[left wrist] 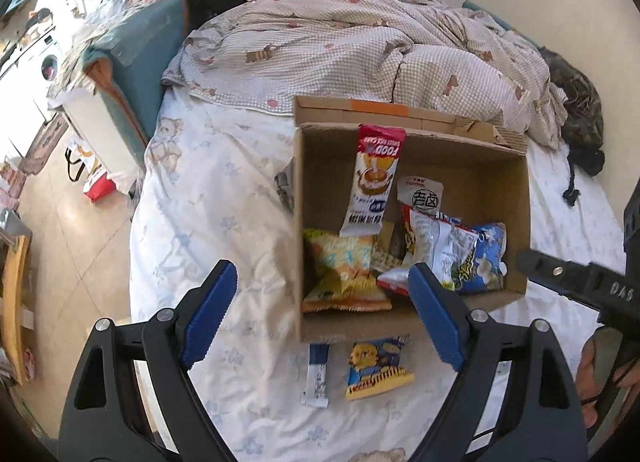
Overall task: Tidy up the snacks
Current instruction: 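Withdraw both open tools from the box toward the remaining snacks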
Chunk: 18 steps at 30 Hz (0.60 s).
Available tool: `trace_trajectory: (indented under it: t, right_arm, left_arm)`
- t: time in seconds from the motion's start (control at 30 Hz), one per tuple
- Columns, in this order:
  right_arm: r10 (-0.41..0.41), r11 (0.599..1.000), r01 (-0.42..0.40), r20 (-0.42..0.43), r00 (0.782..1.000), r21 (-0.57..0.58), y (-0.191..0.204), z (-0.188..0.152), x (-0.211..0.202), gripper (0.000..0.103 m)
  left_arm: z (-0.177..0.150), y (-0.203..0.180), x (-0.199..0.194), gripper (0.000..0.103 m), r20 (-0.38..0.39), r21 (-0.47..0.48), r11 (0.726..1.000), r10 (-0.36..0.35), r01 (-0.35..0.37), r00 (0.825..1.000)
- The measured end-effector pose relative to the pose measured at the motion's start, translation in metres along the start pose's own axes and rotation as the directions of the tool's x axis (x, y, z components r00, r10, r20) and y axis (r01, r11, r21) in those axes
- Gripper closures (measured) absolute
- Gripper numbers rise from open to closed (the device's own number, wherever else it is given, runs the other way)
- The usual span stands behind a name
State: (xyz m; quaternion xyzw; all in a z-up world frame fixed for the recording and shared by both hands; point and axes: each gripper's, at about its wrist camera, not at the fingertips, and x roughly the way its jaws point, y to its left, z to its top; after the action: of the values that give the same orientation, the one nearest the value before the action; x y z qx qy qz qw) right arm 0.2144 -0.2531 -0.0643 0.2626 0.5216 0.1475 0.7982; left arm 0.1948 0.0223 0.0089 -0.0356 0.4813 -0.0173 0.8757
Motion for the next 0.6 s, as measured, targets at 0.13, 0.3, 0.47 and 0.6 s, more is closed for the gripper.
trace_trajectory:
  t: [0.13,0.3,0.47,0.6]
  right_arm:
    - [0.009,1.0,-0.009,0.007,1.0,0.012,-0.004,-0.015,-0.017,0.026]
    - [-0.03,1.0,0.03,0.001,1.0,-0.001,-0.014,-0.037,-0.026,0.026]
    - [-0.048,0.998,0.049,-0.013,0.999,0.028,-0.029,-0.06,-0.035,0.026]
    - [-0.062,0.996,0.063,-0.021,0.998,0.057,-0.038,-0.073,-0.039,0.026]
  left_arm:
    - [-0.018,0.013,-0.012,0.018,0.005,-0.025,1.0,-0.006,0.006,1.0]
    - [-0.042,0.027,-0.021,0.018,0.016,-0.063,0.997,-0.035,0.036,0.999]
    - [-0.063,0.034,-0.016,0.018,-0.01,-0.068,0.996,-0.063,0.062,0.998]
    - [-0.078,0.041,-0.002,0.018,-0.068,-0.091,0.993,-0.077,0.07,0.995]
